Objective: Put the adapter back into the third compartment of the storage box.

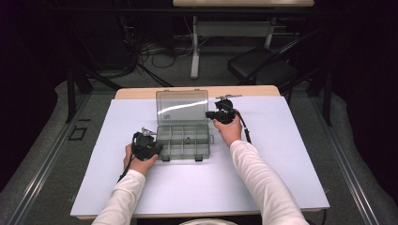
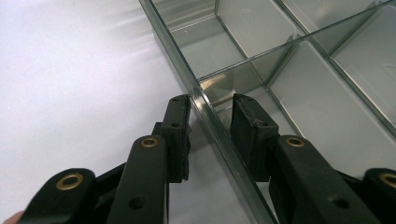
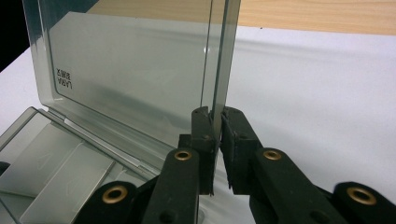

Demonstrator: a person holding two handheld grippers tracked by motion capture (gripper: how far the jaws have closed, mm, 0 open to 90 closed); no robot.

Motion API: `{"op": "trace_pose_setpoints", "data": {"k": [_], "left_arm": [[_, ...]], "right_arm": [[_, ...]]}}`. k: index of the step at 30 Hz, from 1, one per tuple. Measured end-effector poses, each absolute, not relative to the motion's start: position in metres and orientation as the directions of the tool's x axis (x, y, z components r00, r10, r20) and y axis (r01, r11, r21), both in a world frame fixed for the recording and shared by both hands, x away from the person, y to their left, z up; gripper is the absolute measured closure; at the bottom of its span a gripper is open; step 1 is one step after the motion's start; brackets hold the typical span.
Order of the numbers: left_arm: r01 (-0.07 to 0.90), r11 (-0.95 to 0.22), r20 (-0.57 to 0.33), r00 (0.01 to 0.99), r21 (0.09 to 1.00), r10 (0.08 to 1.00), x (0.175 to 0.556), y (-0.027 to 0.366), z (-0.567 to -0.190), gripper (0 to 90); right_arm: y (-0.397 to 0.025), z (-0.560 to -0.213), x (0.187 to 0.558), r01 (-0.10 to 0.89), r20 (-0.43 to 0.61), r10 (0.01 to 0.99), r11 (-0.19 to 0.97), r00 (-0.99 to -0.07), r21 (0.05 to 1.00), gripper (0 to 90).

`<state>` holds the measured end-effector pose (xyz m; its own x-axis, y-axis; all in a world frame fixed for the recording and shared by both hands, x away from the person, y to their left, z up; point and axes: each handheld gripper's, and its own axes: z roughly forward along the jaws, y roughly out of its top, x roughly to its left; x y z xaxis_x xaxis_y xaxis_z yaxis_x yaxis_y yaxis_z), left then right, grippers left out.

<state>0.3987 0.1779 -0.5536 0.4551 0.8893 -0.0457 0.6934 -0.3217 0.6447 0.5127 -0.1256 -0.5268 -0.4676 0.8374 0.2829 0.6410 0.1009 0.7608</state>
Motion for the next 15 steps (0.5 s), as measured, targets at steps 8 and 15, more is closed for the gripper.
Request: {"op": "trace_pose_setpoints", "data": {"k": [8, 15], "left_arm": [[0.711, -0.307, -0.097, 0.466, 0.632, 0.88, 0.401, 0.1821, -0.5529, 57.6], [0.714, -0.287, -0.135, 0.472, 0.639, 0.871, 0.4016, 0.1868, -0.5461, 45.5]], "right_arm": [[-0.1246, -0.5269, 0.5111, 0.641, 0.281, 0.843, 0.094, -0.458, 0.762, 83.8], [-0.1243, -0.5266, 0.5094, 0.636, 0.271, 0.848, 0.097, -0.456, 0.765, 84.0]]}}
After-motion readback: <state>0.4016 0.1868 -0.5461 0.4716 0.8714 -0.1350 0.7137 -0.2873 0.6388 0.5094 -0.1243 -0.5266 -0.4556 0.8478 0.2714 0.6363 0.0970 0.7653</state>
